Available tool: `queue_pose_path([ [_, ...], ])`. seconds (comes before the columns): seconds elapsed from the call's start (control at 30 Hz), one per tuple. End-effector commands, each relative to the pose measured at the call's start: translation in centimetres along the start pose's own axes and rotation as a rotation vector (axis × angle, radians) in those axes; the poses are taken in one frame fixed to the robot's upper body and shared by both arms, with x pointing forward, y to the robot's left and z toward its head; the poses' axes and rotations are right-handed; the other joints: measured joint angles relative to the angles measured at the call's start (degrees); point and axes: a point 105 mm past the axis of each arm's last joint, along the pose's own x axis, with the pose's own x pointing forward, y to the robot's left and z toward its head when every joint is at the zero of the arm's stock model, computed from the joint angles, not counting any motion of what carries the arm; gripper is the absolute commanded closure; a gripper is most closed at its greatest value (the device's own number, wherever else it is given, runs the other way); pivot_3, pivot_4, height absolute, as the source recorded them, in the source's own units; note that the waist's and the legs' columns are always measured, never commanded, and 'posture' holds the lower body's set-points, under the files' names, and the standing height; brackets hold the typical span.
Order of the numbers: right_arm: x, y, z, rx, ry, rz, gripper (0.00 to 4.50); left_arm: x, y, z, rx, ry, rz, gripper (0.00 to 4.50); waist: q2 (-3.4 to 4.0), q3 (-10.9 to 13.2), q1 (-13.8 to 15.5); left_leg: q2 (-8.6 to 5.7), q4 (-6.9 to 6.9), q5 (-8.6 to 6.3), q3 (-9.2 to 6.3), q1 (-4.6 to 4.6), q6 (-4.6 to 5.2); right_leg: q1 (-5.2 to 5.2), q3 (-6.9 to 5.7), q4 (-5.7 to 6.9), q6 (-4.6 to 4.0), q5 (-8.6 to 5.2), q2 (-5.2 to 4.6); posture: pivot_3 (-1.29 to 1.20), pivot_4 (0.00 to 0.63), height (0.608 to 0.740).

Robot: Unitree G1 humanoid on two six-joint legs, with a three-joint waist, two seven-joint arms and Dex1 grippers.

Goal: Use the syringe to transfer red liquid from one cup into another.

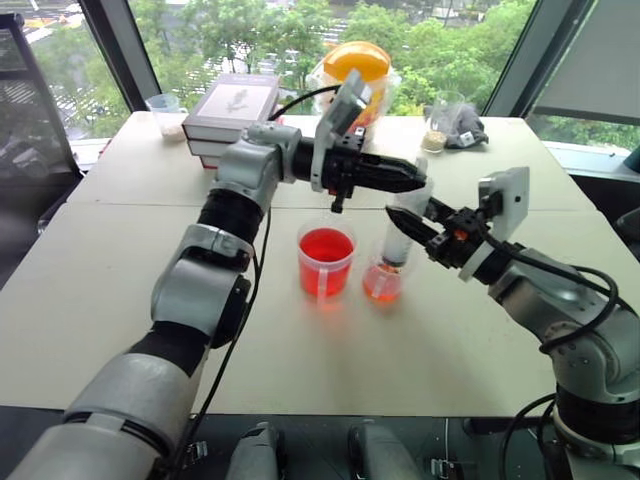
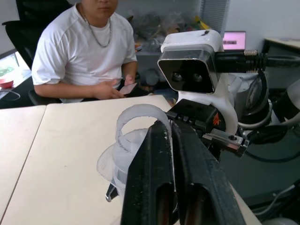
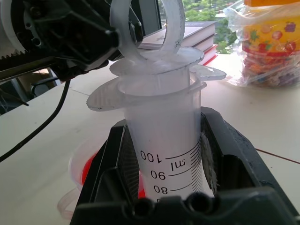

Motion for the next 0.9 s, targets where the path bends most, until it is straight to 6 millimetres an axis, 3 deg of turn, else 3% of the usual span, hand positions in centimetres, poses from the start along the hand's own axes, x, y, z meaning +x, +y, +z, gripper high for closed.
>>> queue_pose_path([
  [0.03, -0.8, -0.4, 2.6, -0.068, -0.119, -0.034, 3.10, -0.5, 0.1, 1.2, 0.016, -0.011, 0.013, 2.28, 0.00, 0.0, 0.0, 0.00, 0.00, 0.00, 0.00, 0.00, 0.00, 0.00, 0.00, 0.00, 0.00, 0.00, 0.00, 0.00, 0.150, 0.740],
  [0.17, -0.8, -0.4, 2.5, -0.063, -0.117, -0.027, 3.10, -1.7, 0.4, 2.3, 0.026, -0.039, 0.064, 0.29, 0.00, 0.0, -0.2, 0.01, 0.00, 0.00, -0.01, 0.00, 0.00, -0.01, 0.00, 0.02, 0.01, 0.00, 0.01, 0.00, 0.150, 0.740],
  [0.2, -0.8, -0.3, 2.5, -0.061, -0.117, -0.025, 3.10, -2.1, 0.4, 2.5, 0.032, -0.039, 0.075, 0.06, 0.00, 0.0, -0.2, 0.01, 0.00, 0.00, -0.01, 0.00, 0.00, -0.01, 0.00, 0.03, 0.00, 0.00, 0.02, 0.00, 0.150, 0.740],
  [0.5, -0.7, -0.3, 2.3, -0.036, -0.121, -0.019, 3.10, -7.6, 0.5, 3.6, 0.075, -0.033, 0.252, 0.06, 0.00, 0.0, -0.1, 0.02, -0.01, 0.00, -0.01, 0.00, 0.00, -0.02, -0.01, 0.04, 0.01, 0.00, 0.02, 0.00, 0.150, 0.740],
  [0.67, -0.5, -0.4, 3.3, -0.007, -0.147, -0.009, 3.10, -8.8, -0.6, 1.3, 0.038, 0.000, 0.278, 0.06, 0.01, 0.0, 0.0, 0.02, 0.01, 0.01, 0.02, 0.01, -0.01, 0.00, -0.01, 0.05, 0.01, 0.00, -0.02, 0.00, 0.150, 0.740],
  [0.77, -0.1, -1.9, 5.7, 0.048, -0.191, -0.071, 3.10, -9.3, -1.7, -1.0, 0.053, 0.100, 0.266, 0.06, 0.01, 0.0, -0.1, 0.02, 0.05, 0.01, 0.04, 0.01, -0.02, 0.00, 0.00, 0.10, 0.01, 0.01, -0.04, 0.00, 0.150, 0.740],
  [0.9, 0.0, -4.3, 9.4, 0.124, -0.165, -0.127, 3.10, -10.1, -2.7, -2.7, 0.065, 0.199, 0.251, 0.06, 0.02, 0.0, -0.2, 0.04, 0.07, 0.03, 0.09, 0.02, -0.04, -0.06, 0.02, 0.19, 0.00, 0.02, -0.05, 0.00, 0.150, 0.740],
])
